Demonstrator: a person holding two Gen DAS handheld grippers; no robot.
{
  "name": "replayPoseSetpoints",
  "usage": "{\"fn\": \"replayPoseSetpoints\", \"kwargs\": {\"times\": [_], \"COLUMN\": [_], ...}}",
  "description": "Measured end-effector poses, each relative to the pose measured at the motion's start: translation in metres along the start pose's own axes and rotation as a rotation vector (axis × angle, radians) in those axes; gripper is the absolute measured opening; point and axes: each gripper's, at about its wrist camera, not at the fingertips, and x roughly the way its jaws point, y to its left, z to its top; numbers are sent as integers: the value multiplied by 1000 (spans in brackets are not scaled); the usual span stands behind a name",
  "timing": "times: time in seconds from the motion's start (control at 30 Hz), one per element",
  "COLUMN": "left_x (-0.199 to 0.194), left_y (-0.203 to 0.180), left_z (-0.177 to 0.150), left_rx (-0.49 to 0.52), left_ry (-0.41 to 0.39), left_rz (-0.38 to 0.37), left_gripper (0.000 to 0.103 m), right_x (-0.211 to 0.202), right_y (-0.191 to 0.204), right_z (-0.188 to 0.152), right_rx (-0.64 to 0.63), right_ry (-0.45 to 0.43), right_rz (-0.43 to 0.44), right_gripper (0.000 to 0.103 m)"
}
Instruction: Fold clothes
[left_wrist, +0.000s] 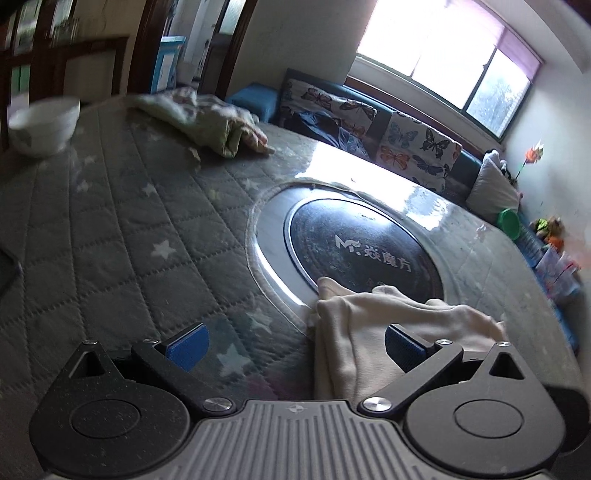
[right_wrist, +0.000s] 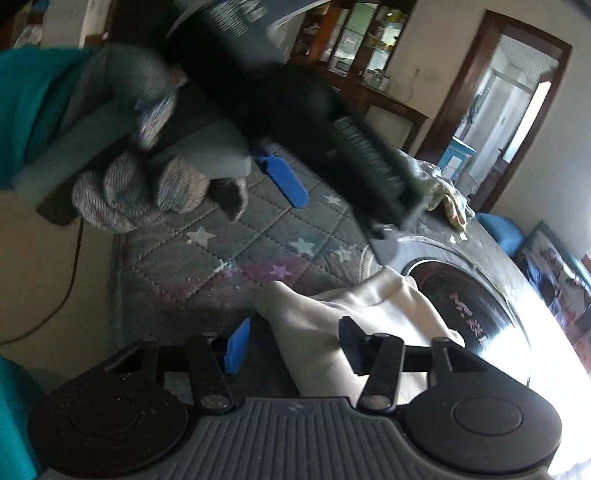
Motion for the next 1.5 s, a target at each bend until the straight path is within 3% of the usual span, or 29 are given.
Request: {"fn": "replayPoseSetpoints", "kwargs": {"times": [0.13,0.27,0.5,0.67,0.87,0.97,1.03,1.13,1.33,1.5], "left_x": [4,9,22,28,38,44,46,49,49,50], "left_y": [6,11,16,13,16,18,19,21,21,15], "left_z": [0,-1,-2,-3,-8,-14,-16,-18,-15,-16], "left_rx": [-73,-144,-309,-380,-483,-515,-529,-534,-502,-469], "left_ry": [35,66,128,155,190,213,226,235,234,219], "left_rz": [-45,-86,-178,-237,-335,-362,-361,-352,-341,-327], "left_gripper": [103,103,103,102,90,68,49,33,29,29], "right_x": [7,0,-22,-35,-45,-44,-42,-43,-59,-79], "right_y": [2,-12,-51,-66,-65,-67,-65,-62,-68,-92], "right_z": [0,0,-4,-12,-18,-23,-25,-28,-41,-73], "right_rx": [-5,95,355,453,491,504,501,488,501,594], "right_ry": [12,-14,-90,-135,-176,-182,-183,-184,-193,-161], "right_rz": [-22,-4,67,92,100,110,115,107,59,-90], "right_gripper": [32,17,14,14,13,13,14,16,30,44]}}
